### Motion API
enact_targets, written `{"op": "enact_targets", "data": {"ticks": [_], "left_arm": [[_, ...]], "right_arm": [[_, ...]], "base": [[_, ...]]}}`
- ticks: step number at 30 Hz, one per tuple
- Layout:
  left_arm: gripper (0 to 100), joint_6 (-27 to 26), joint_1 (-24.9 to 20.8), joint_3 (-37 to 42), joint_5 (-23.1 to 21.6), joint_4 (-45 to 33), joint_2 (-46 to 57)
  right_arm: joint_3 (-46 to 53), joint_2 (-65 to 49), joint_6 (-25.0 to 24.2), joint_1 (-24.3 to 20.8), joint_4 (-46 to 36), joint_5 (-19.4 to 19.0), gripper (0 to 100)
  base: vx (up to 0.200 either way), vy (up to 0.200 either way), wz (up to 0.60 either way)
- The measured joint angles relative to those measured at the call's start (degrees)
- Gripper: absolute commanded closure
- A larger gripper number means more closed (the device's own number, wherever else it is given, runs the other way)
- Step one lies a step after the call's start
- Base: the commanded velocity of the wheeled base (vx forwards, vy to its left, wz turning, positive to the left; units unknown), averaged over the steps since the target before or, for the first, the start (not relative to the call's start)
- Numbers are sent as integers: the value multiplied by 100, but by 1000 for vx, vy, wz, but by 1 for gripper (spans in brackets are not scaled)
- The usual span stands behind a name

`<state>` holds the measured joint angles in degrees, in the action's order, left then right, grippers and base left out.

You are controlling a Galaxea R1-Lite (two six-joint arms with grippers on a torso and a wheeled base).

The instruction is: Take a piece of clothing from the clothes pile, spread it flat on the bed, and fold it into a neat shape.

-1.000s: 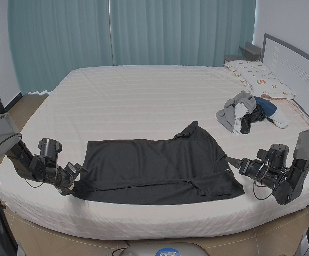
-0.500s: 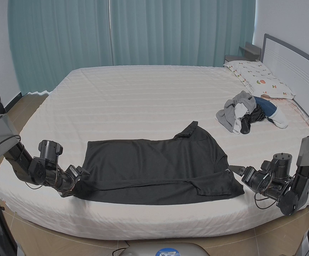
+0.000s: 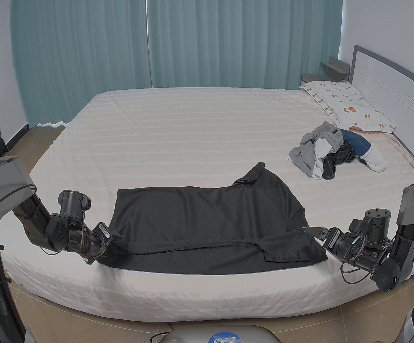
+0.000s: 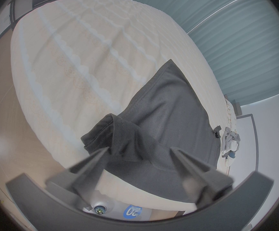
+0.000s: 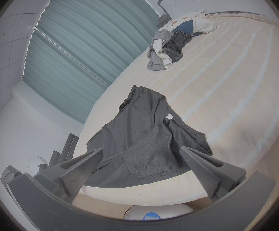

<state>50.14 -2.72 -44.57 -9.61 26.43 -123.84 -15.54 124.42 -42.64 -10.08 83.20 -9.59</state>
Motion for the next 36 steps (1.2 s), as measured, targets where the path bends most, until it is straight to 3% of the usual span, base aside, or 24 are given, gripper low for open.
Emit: {"op": "enact_targets", "data": {"ticks": [8, 18, 36], "left_arm": [[100, 183, 41, -190, 50, 33, -138], [100, 1048, 176, -578, 44, 33, -193], [100, 1677, 234, -989, 145, 12, -313]], "right_arm": [[9, 2, 4, -2, -5, -4, 0], [6, 48, 6, -2, 0, 0, 0], [2, 174, 28, -9, 72, 13, 0]], "base": [[0, 0, 0], [0, 0, 0], [0, 0, 0]]}}
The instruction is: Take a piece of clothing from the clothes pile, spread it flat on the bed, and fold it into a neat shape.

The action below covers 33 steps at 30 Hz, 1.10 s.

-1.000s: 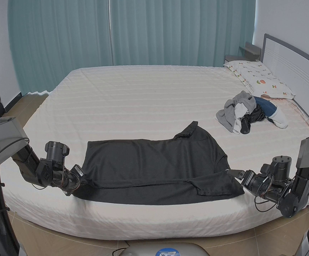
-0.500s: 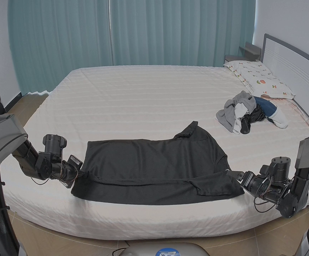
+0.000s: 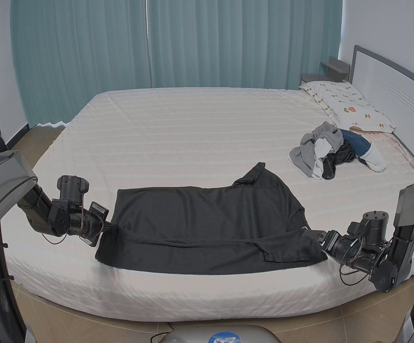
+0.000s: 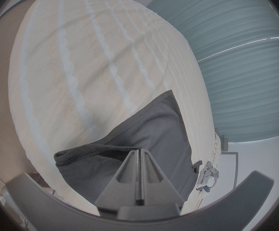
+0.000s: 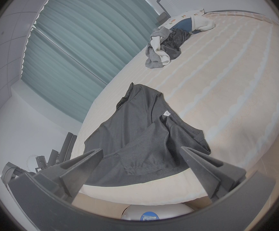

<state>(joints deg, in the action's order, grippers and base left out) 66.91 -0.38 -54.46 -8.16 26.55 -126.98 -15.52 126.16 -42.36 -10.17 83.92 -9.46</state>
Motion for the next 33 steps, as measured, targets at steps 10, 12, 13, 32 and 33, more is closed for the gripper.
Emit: {"op": "enact_targets", "data": {"ticks": [10, 12, 13, 32, 33], "left_arm": [[0, 20, 27, -78, 327, -6, -59], [0, 59, 67, -116, 386, 0, -76], [0, 101, 84, -122, 373, 2, -74], [0, -126, -511, 208, 360, 18, 278], [0, -224, -485, 201, 354, 18, 302]], "right_arm": [[12, 13, 0, 0, 27, 0, 0], [15, 13, 0, 0, 30, 0, 0], [15, 13, 0, 0, 33, 0, 0], [74, 18, -9, -11, 90, -1, 0], [74, 18, -9, -9, 90, -1, 0]], "base": [[0, 0, 0], [0, 0, 0], [0, 0, 0], [0, 0, 0], [0, 0, 0]]}}
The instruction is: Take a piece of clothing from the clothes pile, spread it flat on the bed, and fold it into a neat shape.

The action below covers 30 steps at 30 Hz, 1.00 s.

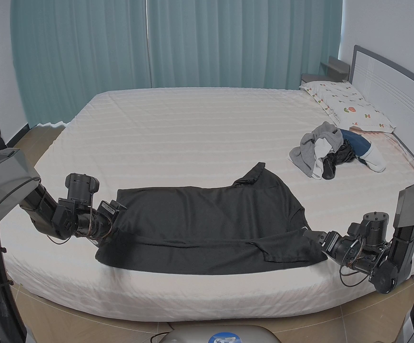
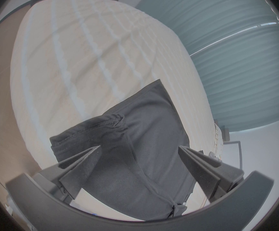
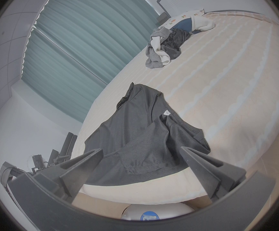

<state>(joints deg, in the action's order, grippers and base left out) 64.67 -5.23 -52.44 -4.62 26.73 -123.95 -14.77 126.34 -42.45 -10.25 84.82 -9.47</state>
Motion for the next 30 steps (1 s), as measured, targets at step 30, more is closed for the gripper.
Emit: {"op": "enact_targets", "data": {"ticks": [30], "left_arm": [[0, -3427, 380, -96, -578, 1703, -1220]], "right_arm": [[41, 116, 9, -201, 74, 20, 0]], "base": [[0, 0, 0]]}}
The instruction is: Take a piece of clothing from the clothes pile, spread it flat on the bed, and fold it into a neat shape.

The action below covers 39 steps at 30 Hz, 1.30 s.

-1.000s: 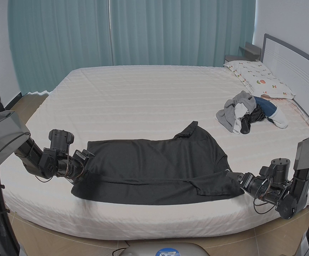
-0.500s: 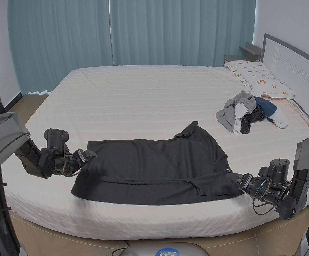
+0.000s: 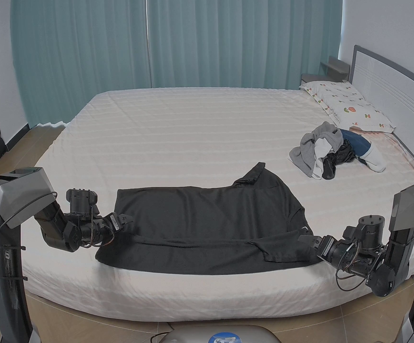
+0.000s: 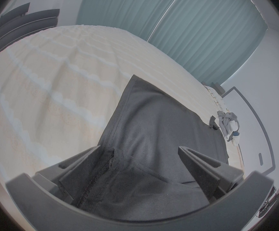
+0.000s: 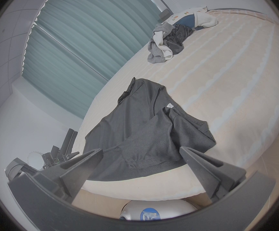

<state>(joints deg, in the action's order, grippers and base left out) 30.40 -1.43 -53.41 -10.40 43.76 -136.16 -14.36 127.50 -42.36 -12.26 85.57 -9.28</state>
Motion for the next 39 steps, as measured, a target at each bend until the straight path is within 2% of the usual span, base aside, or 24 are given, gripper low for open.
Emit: {"op": "enact_targets", "data": {"ticks": [3, 4, 18, 24, 29, 34, 39], "left_arm": [[0, 2, 2, -12, 28, 7, -54], [100, 5, 9, -17, 33, 7, -67], [100, 90, 148, 101, 323, 163, -108], [100, 572, 169, 110, 422, 252, -128], [100, 657, 173, 116, 430, 321, -133], [100, 679, 178, 156, 424, 341, -135], [100, 802, 176, 200, 375, 347, -135]], "right_arm": [[1, -2, -2, 4, 10, 0, 0], [1, -2, -2, 6, 10, 0, 0], [-77, -55, 98, 26, 286, 26, 0], [-204, -178, 141, -22, 224, 69, 0], [-496, -327, 221, -46, -488, 83, 0], [-1207, -319, 260, 105, -1309, -7, 0], [-1701, 85, 299, 251, -1452, -169, 0]], "base": [[0, 0, 0], [0, 0, 0], [0, 0, 0], [0, 0, 0], [0, 0, 0], [0, 0, 0], [0, 0, 0]]}}
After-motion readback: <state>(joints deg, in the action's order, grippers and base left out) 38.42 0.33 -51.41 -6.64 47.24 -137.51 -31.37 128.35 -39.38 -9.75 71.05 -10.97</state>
